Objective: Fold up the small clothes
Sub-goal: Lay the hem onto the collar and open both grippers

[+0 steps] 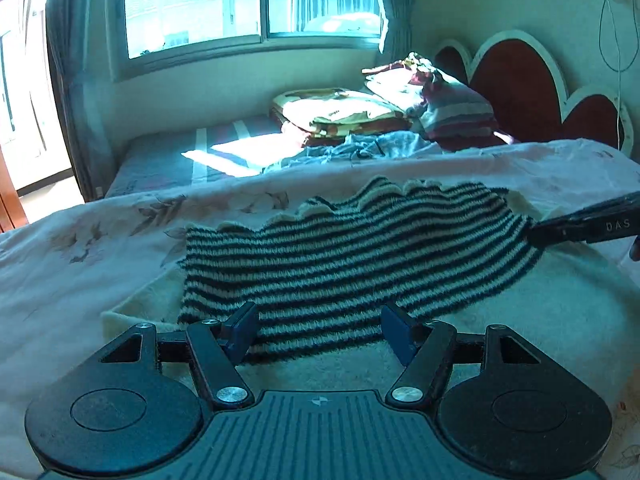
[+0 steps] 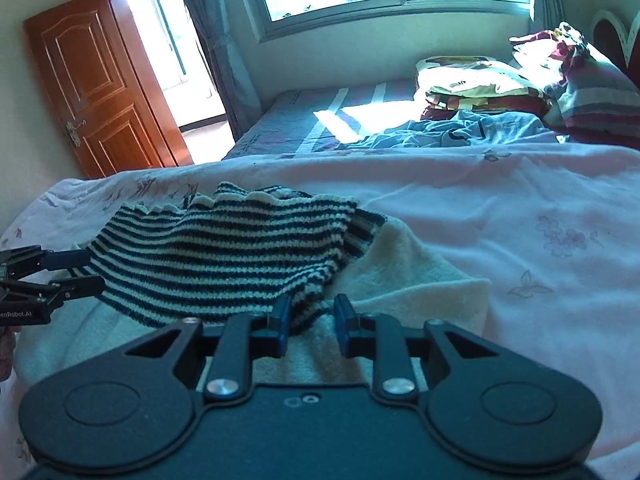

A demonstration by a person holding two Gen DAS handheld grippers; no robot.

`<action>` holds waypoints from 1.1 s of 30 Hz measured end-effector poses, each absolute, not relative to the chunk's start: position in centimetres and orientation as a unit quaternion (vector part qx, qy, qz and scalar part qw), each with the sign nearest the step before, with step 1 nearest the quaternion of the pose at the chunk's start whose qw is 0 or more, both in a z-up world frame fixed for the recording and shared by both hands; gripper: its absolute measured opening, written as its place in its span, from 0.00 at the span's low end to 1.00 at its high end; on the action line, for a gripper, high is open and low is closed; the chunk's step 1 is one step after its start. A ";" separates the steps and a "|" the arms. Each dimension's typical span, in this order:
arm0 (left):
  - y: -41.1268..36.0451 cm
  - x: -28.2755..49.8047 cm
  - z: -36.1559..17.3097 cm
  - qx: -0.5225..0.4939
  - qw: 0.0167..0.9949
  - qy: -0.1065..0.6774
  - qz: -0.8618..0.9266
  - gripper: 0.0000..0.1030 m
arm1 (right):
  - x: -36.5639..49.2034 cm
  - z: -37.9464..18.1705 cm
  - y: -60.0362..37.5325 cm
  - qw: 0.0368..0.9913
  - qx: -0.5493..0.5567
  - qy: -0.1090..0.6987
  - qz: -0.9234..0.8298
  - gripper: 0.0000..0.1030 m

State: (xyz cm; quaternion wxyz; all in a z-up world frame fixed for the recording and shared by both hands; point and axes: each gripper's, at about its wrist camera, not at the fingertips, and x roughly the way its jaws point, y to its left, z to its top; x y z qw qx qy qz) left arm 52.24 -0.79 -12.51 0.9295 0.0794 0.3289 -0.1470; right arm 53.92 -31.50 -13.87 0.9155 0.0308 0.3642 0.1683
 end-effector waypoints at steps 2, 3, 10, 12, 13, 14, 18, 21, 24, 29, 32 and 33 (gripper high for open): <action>-0.9 52.0 -13.0 0.076 0.931 0.327 -0.141 0.67 | 54.0 -13.7 -31.2 0.917 0.009 0.363 0.165 0.13; -0.8 52.0 -13.0 0.069 0.932 0.328 -0.139 0.67 | 54.0 -13.7 -31.2 0.917 0.006 0.363 0.164 0.08; 0.4 51.4 -12.8 0.075 0.930 0.337 -0.125 0.67 | 52.8 -13.8 -32.7 0.926 -0.006 0.359 0.111 0.06; 1.3 51.2 -12.7 0.075 0.930 0.338 -0.123 0.67 | 52.7 -14.2 -33.0 0.926 -0.005 0.364 0.103 0.05; 1.6 51.2 -12.7 0.075 0.930 0.339 -0.122 0.67 | 52.8 -14.4 -33.0 0.925 -0.004 0.365 0.101 0.05; 1.8 51.1 -12.7 0.075 0.930 0.339 -0.119 0.67 | 52.9 -14.6 -32.8 0.925 -0.006 0.366 0.098 0.05; 2.3 50.8 -12.6 0.071 0.931 0.340 -0.113 0.67 | 53.2 -14.5 -32.1 0.925 -0.017 0.369 0.090 0.09; 2.5 50.6 -12.2 0.061 0.932 0.341 -0.109 0.67 | 52.3 -13.1 -31.9 0.933 -0.012 0.350 0.088 0.33; 1.9 49.9 -11.1 0.051 0.939 0.324 -0.107 0.67 | 51.0 -11.3 -30.2 0.941 -0.017 0.317 0.115 0.33; -2.4 49.4 -11.1 0.046 0.937 0.318 -0.133 0.67 | 50.8 -11.7 -23.7 0.924 -0.035 0.328 0.193 0.27; -3.6 49.2 -12.1 0.028 0.933 0.332 -0.138 0.67 | 50.8 -13.2 -21.2 0.916 -0.053 0.345 0.198 0.26; -3.8 48.9 -12.4 0.037 0.933 0.331 -0.137 0.67 | 50.7 -13.6 -21.0 0.914 -0.060 0.351 0.195 0.26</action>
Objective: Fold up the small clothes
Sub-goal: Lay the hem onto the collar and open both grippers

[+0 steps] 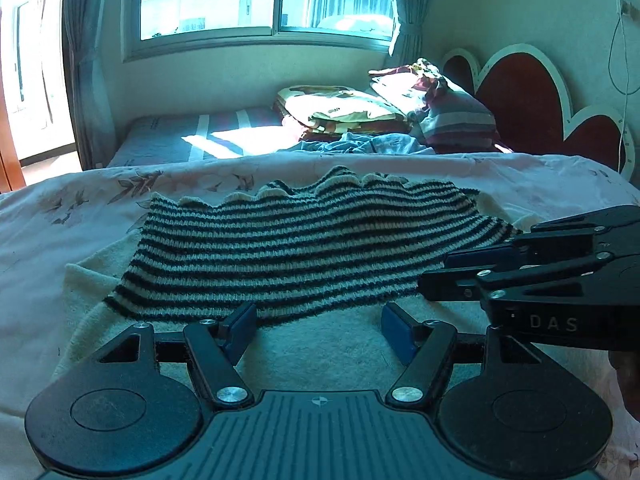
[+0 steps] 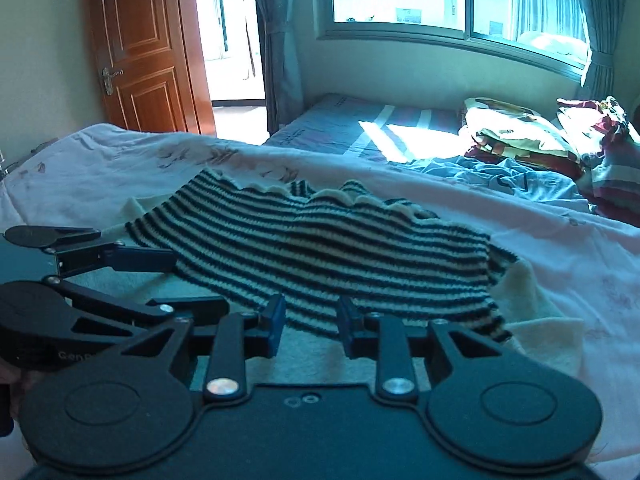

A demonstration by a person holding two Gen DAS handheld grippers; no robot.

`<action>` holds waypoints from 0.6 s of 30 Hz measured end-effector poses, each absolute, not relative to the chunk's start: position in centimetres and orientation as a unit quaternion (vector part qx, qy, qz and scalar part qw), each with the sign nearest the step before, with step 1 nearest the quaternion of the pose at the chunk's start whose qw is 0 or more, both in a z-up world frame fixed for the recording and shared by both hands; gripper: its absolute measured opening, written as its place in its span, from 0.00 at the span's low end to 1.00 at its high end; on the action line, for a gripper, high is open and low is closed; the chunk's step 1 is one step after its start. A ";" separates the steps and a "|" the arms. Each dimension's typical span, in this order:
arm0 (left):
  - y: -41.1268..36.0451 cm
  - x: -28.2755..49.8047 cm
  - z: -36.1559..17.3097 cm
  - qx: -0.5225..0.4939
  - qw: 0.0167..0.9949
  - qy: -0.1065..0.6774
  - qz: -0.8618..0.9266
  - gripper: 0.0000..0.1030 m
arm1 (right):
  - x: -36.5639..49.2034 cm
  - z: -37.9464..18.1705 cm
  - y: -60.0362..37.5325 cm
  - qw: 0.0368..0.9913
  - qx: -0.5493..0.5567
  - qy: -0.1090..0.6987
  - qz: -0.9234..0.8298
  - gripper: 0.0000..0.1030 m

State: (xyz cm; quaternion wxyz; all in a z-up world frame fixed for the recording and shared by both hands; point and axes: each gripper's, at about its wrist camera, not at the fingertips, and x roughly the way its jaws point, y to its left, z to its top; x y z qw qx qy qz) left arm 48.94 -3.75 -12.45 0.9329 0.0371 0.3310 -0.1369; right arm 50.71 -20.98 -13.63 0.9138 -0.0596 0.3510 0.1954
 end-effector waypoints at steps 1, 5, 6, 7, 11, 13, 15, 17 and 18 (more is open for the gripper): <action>-3.7 48.6 -12.7 0.048 0.934 0.327 -0.136 0.67 | 50.5 -14.0 -21.1 0.914 -0.065 0.352 0.193 0.27; -0.1 47.5 -12.7 0.044 0.940 0.321 -0.108 0.67 | 49.7 -14.1 -25.5 0.929 -0.083 0.347 0.099 0.29; 1.4 47.2 -12.8 0.041 0.941 0.320 -0.096 0.67 | 49.4 -14.2 -27.5 0.931 -0.067 0.349 0.086 0.28; 2.8 46.8 -12.9 0.036 0.942 0.322 -0.085 0.67 | 49.3 -14.3 -29.2 0.931 -0.051 0.353 0.074 0.28; 5.3 46.5 -13.4 0.004 0.943 0.323 -0.076 0.67 | 49.1 -14.2 -30.4 0.928 -0.028 0.361 0.082 0.27; 4.2 46.5 -12.9 0.025 0.943 0.325 -0.063 0.67 | 48.7 -13.6 -29.5 0.931 -0.033 0.355 0.077 0.28; 3.0 45.6 -11.9 0.030 0.948 0.310 -0.072 0.67 | 47.4 -12.4 -28.6 0.938 -0.016 0.333 0.100 0.31; 1.6 44.9 -11.4 0.018 0.948 0.305 -0.091 0.67 | 46.6 -12.1 -26.9 0.935 -0.006 0.333 0.124 0.31; 0.6 44.6 -11.4 0.023 0.948 0.303 -0.099 0.67 | 46.3 -12.1 -25.7 0.932 -0.008 0.335 0.140 0.30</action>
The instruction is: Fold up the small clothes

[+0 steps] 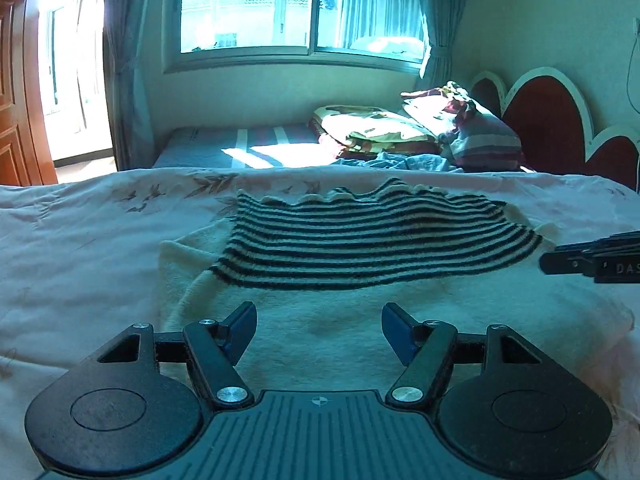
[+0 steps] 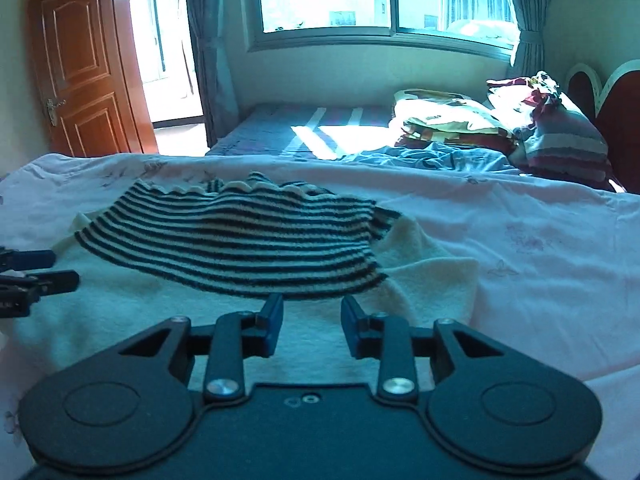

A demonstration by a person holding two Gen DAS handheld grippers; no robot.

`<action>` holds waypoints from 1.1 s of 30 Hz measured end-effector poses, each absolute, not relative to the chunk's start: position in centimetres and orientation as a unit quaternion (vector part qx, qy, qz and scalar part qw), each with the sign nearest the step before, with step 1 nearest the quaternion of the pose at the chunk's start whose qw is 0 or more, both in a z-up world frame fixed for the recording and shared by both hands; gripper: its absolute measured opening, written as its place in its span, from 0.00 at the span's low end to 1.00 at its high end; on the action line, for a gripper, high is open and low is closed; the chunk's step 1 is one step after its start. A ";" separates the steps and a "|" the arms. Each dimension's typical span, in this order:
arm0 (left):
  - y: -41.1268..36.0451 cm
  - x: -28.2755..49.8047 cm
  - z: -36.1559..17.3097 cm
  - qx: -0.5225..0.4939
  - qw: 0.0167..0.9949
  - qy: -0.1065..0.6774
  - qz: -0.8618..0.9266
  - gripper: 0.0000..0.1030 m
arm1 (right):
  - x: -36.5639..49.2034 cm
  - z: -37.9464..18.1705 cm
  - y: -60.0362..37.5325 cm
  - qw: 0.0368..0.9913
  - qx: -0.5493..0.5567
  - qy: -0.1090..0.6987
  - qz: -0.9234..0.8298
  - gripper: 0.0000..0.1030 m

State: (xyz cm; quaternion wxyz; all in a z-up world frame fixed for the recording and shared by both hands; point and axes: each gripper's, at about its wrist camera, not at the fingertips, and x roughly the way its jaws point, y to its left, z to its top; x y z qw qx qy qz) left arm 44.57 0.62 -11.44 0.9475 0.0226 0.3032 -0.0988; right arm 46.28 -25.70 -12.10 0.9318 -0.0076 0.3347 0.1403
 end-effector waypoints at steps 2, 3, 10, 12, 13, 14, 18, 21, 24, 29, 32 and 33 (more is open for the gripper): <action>-1.4 44.1 -11.8 0.029 0.945 0.305 -0.111 0.67 | 45.6 -12.6 -23.3 0.927 -0.019 0.336 0.165 0.27; -2.0 44.0 -12.2 0.022 0.943 0.311 -0.117 0.67 | 45.3 -13.0 -22.4 0.924 -0.025 0.341 0.172 0.27; -3.4 43.0 -13.3 0.036 0.944 0.311 -0.108 0.70 | 44.1 -13.9 -20.7 0.926 -0.073 0.335 0.161 0.28; -3.1 42.4 -12.4 0.028 0.948 0.300 -0.102 0.70 | 43.3 -12.9 -20.8 0.930 -0.056 0.320 0.174 0.28; -3.1 42.2 -12.2 0.024 0.949 0.299 -0.101 0.70 | 43.0 -12.7 -20.7 0.930 -0.054 0.317 0.177 0.28; -3.1 42.2 -12.2 0.022 0.948 0.303 -0.095 0.70 | 43.0 -12.8 -20.5 0.928 -0.057 0.324 0.173 0.26; -2.8 41.9 -13.1 0.023 0.944 0.316 -0.086 0.70 | 42.6 -13.8 -20.1 0.924 -0.077 0.337 0.163 0.26; -1.7 41.1 -13.1 0.032 0.946 0.316 -0.069 0.70 | 41.7 -13.5 -21.4 0.927 -0.084 0.335 0.144 0.28; 0.9 39.6 -13.1 0.023 0.947 0.317 -0.045 0.70 | 40.5 -13.5 -24.0 0.930 -0.081 0.337 0.120 0.29; 4.3 38.0 -13.8 -0.006 0.945 0.326 -0.038 0.70 | 39.0 -14.5 -28.3 0.930 -0.047 0.350 0.103 0.30; 4.3 38.1 -14.0 -0.006 0.945 0.326 -0.038 0.70 | 38.9 -14.7 -29.0 0.930 -0.029 0.351 0.104 0.30; 4.3 38.3 -14.0 -0.005 0.945 0.326 -0.038 0.70 | 39.0 -14.6 -28.8 0.930 -0.031 0.352 0.101 0.31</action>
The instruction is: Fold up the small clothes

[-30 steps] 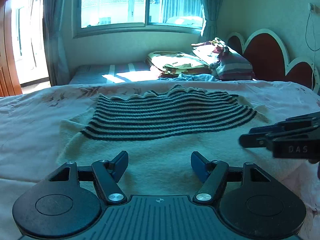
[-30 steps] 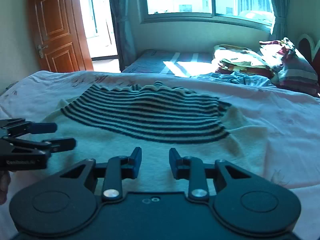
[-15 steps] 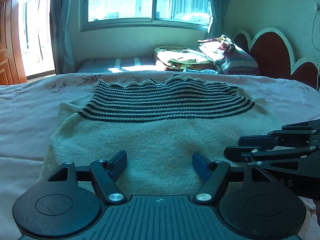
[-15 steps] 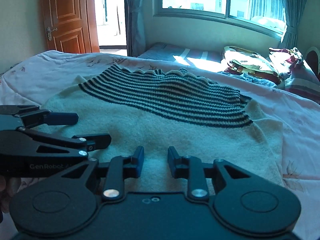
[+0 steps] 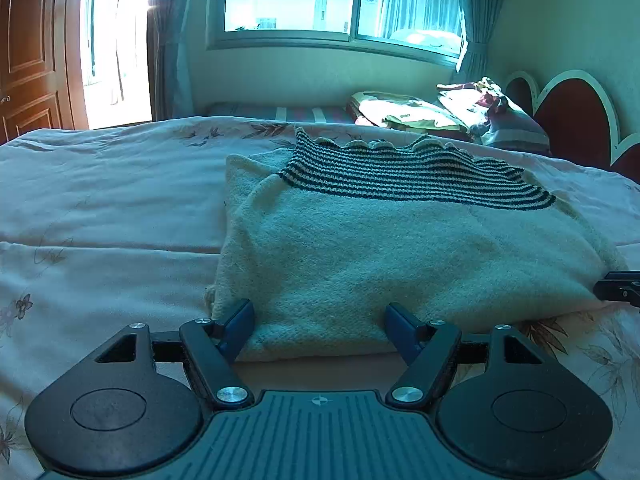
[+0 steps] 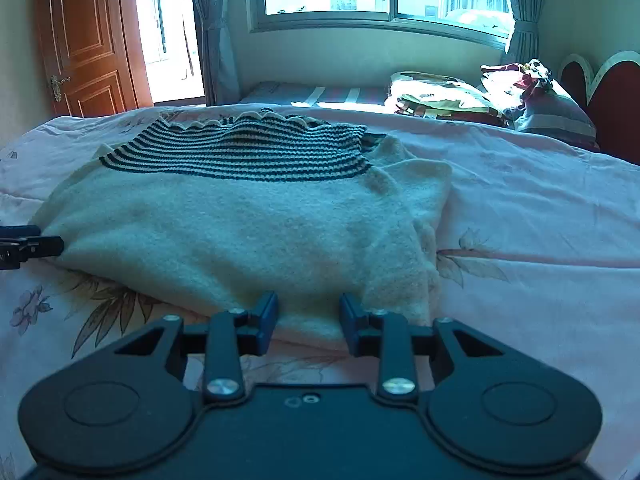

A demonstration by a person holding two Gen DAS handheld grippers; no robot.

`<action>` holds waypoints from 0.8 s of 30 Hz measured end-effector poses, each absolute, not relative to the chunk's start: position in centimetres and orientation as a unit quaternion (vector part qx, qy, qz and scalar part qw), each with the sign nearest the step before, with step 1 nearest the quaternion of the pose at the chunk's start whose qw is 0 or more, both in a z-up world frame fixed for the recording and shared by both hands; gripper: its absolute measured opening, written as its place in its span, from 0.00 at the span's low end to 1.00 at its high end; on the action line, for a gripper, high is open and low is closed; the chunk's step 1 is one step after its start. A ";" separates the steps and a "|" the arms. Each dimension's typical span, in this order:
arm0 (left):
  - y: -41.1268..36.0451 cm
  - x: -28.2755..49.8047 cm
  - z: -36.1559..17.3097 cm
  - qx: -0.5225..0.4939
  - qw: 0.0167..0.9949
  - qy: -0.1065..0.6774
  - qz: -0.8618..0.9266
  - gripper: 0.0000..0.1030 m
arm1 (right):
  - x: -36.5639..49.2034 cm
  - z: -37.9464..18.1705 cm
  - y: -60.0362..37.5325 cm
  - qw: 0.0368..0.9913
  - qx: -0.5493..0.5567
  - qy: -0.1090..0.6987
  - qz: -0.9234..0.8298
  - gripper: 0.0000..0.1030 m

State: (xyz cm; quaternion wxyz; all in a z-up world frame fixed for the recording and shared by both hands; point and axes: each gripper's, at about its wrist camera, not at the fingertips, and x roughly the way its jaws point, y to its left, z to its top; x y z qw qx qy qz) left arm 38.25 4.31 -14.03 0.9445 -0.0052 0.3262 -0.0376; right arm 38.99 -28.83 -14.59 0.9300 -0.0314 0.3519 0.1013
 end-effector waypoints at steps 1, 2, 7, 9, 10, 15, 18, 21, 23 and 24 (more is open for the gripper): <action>4.3 38.3 -14.0 -0.005 0.944 0.327 -0.038 0.70 | 39.1 -14.6 -28.8 0.930 -0.031 0.353 0.101 0.31; 4.4 38.3 -14.0 -0.005 0.944 0.328 -0.038 0.70 | 39.2 -14.6 -28.9 0.929 -0.029 0.354 0.103 0.31; 4.6 38.1 -13.9 0.000 0.943 0.330 -0.045 0.70 | 38.7 -14.5 -30.4 0.927 -0.025 0.360 0.098 0.31; 4.5 38.0 -13.6 -0.001 0.942 0.332 -0.041 0.70 | 38.5 -14.3 -30.7 0.925 -0.021 0.365 0.100 0.31; 4.2 37.9 -13.2 0.001 0.944 0.329 -0.034 0.70 | 38.3 -13.6 -30.6 0.927 -0.022 0.361 0.098 0.29; -0.4 38.0 -10.8 0.012 0.956 0.287 -0.063 0.70 | 38.6 -12.2 -30.3 0.940 -0.006 0.331 0.086 0.30; -3.7 39.0 -11.4 0.022 0.950 0.301 -0.082 0.70 | 39.5 -13.1 -29.7 0.936 -0.015 0.344 0.075 0.30; -4.9 39.7 -13.2 0.034 0.940 0.332 -0.076 0.70 | 39.4 -14.4 -29.8 0.931 -0.038 0.357 0.067 0.29; -5.0 39.0 -13.8 0.046 0.942 0.323 -0.075 0.73 | 39.0 -14.6 -30.1 0.932 -0.043 0.353 0.071 0.29; -5.0 38.8 -13.8 0.048 0.942 0.322 -0.076 0.74 | 38.8 -14.7 -30.4 0.932 -0.040 0.352 0.072 0.29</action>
